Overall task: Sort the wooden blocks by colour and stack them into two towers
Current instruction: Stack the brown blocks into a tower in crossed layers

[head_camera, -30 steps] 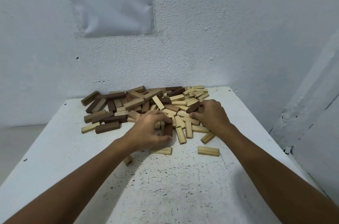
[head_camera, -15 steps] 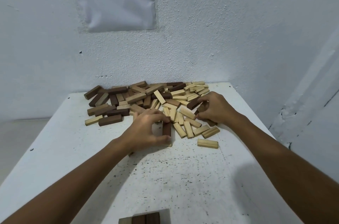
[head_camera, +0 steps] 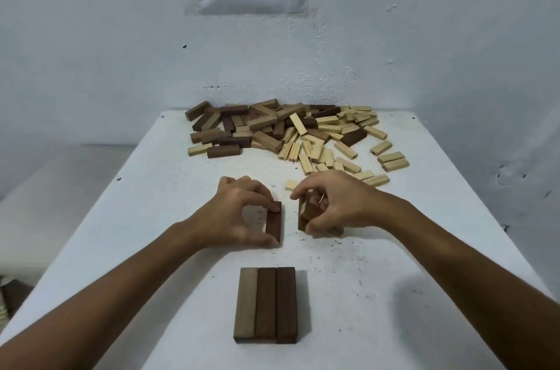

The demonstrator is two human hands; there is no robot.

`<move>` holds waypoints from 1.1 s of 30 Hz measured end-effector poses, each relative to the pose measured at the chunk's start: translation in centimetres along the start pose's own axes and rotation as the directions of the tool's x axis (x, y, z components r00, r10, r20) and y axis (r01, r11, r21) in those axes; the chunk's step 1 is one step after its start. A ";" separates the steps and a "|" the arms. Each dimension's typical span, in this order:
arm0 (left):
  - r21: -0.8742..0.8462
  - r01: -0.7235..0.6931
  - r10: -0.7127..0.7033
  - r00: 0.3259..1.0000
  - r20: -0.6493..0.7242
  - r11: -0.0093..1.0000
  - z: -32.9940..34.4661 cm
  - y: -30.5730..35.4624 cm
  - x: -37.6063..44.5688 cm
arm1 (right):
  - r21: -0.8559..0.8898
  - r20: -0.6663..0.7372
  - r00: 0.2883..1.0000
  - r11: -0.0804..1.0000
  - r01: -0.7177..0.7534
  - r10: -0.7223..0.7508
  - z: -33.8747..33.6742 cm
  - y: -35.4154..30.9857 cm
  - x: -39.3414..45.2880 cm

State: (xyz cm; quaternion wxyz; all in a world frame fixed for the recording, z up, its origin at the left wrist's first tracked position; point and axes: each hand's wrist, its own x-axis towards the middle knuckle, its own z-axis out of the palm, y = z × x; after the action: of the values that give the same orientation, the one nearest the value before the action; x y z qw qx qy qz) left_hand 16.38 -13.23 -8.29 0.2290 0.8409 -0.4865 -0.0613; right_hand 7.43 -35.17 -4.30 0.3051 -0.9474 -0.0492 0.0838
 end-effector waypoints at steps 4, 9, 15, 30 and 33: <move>-0.016 0.017 -0.017 1.000 -0.011 1.000 0.2 0.1 -1.0 | -0.033 0.011 1.000 0.999 0.013 -0.013 1.8 -1.3 0.3; -0.010 0.036 -0.036 0.999 -0.014 0.999 0.3 0.2 -1.0 | 0.012 -0.133 0.990 0.999 -0.035 0.036 2.1 -1.3 0.4; 0.004 0.028 -0.028 1.000 0.003 1.000 0.5 0.6 -0.4 | 0.050 -0.351 0.921 0.985 -0.162 0.170 2.8 0.5 0.3; -0.028 -0.043 0.043 0.999 0.018 0.999 1.0 1.5 1.3 | 0.143 -0.085 0.995 0.989 -0.046 0.059 2.0 1.9 -1.9; -0.025 -0.042 0.042 0.999 0.001 0.999 1.1 1.6 1.3 | 0.141 -0.175 0.983 0.990 -0.028 0.053 3.0 1.9 -1.9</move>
State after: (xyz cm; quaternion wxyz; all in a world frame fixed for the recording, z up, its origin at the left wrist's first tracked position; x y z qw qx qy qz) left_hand 15.44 -15.33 -8.43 0.2403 0.8275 -0.5034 -0.0631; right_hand 5.07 -35.27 -7.53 0.3710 -0.9286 0.0035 0.0079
